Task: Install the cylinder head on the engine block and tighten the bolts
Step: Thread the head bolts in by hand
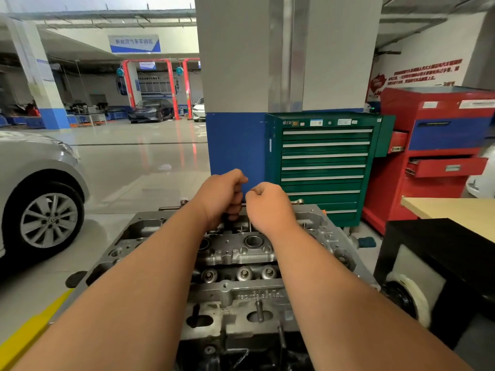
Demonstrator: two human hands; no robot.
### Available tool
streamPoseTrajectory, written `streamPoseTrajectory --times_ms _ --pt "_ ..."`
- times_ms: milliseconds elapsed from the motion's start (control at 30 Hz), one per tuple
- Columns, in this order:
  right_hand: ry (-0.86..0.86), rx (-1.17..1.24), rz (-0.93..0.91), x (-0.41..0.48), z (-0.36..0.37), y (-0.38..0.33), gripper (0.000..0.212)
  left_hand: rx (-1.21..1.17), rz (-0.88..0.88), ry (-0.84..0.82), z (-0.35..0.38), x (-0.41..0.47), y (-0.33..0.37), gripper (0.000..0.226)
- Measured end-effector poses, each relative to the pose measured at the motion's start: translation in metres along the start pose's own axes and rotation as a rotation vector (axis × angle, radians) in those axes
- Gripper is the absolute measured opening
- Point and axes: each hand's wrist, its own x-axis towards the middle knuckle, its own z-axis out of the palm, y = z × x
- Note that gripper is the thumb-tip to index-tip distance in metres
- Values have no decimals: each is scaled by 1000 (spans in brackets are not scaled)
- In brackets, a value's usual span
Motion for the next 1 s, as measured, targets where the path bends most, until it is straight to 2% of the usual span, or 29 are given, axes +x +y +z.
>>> streamPoseTrajectory --times_ms 67,133,200,267,333,367,400,467,567,667,767,867,1000 --pt "-4 -4 1 -1 0 0 23 -42 -53 -82 -3 3 0 51" --pt "-2 8 6 -1 0 1 25 -47 -49 -51 -2 2 2 51" --pt "-3 16 20 -1 -1 -1 26 13 -8 73 5 -4 2 50" --pt "-16 19 18 -6 -2 -6 24 79 49 267 15 -14 7 45" --pt "-34 33 8 -11 -6 -10 23 40 140 439 22 -23 24 44" --pt "-45 47 8 -13 -11 -12 24 -16 198 471 25 -27 37 46" --pt "-60 83 7 -14 -19 -15 25 -75 244 448 28 -33 52 48" --pt "-70 189 4 -14 -42 -23 26 -180 274 271 42 -45 76 46" --pt "-86 358 -5 -23 -85 -27 36 -118 266 49 75 -67 79 29" --pt "-121 234 1 -50 -113 -5 36 1 334 -11 106 -82 63 31" --pt "-23 190 48 -70 -127 29 35 7 311 -48 129 -84 48 34" --pt "116 338 134 -76 -129 47 31 52 295 -31 145 -81 35 38" --pt "161 444 163 -81 -123 51 33 5 291 -16 154 -75 28 39"
